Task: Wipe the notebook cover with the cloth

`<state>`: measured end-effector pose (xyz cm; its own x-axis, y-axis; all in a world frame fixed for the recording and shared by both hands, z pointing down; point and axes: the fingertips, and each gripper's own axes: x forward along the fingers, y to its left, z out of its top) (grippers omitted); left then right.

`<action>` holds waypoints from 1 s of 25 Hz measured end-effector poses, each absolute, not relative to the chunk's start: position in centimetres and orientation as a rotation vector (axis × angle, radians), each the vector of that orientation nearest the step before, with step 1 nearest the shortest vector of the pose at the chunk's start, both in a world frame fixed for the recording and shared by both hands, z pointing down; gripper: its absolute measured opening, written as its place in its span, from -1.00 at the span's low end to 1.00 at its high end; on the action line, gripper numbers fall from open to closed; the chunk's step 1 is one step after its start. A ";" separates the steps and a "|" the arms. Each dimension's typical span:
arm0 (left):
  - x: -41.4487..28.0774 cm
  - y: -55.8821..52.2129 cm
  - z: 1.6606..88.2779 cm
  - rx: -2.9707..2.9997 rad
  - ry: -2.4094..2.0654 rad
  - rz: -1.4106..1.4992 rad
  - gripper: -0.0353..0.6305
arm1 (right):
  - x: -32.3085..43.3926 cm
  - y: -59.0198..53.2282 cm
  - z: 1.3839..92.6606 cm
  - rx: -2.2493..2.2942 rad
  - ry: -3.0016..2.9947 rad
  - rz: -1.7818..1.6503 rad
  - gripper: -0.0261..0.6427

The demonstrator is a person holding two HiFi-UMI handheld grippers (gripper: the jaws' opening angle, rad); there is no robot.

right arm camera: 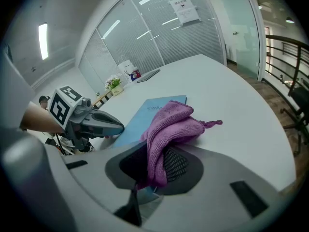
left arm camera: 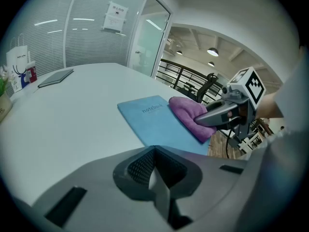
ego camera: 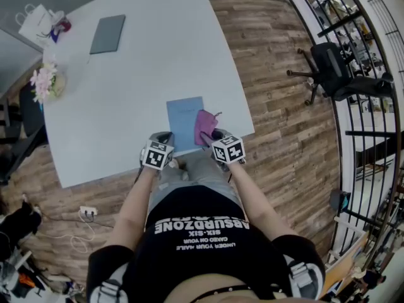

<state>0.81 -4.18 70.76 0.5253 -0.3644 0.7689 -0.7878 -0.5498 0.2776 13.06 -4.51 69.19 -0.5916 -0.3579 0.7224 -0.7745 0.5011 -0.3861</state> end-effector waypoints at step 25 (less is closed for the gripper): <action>0.9 -4.2 70.8 2.139 -0.937 0.866 -0.84 | 12.9 -2.7 69.0 0.895 -2.185 0.825 -0.67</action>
<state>0.87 -4.24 70.76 0.5288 -0.3698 0.7640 -0.7909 -0.5414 0.2853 12.94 -2.67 69.02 -0.5712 -0.3663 0.7345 -0.7604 0.5732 -0.3054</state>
